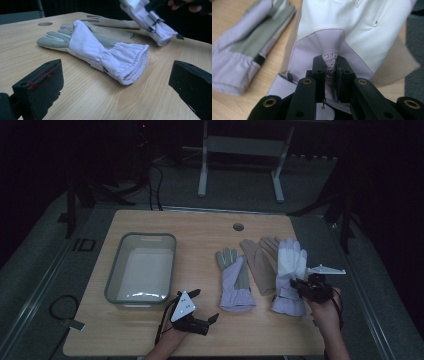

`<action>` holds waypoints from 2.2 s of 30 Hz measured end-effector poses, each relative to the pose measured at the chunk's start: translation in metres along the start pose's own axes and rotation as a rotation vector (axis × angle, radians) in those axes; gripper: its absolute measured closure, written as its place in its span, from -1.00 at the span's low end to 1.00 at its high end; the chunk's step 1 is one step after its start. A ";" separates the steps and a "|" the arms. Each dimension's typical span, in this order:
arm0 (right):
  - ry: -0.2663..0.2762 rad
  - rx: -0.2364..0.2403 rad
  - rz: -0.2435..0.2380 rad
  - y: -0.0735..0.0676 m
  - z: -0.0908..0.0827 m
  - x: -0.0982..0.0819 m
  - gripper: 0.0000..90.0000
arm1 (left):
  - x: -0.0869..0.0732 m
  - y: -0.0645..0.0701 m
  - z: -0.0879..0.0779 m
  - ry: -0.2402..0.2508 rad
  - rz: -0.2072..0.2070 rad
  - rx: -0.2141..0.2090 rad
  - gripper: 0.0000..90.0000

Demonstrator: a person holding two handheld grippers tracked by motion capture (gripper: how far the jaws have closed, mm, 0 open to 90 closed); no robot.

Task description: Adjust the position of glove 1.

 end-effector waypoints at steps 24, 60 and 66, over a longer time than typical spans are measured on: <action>0.104 0.099 -0.039 -0.115 -0.014 0.060 0.78 | 0.000 0.001 0.000 0.002 0.006 -0.002 -1.00; -0.107 0.072 -0.025 -0.148 0.097 0.036 0.64 | 0.000 0.001 0.000 0.000 0.004 -0.007 -1.00; -0.098 0.080 -0.046 -0.149 0.095 0.038 0.51 | 0.000 0.001 0.000 -0.002 0.007 -0.003 -1.00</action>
Point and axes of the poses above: each handheld gripper's, and its own axes: z roughly forward along the jaws, x roughly out of its top, y roughly to its right, the point moved 7 cm from there along z, roughly forward along the jaws, and after that the axes turned 2 degrees about z, right-handed, at the moved point
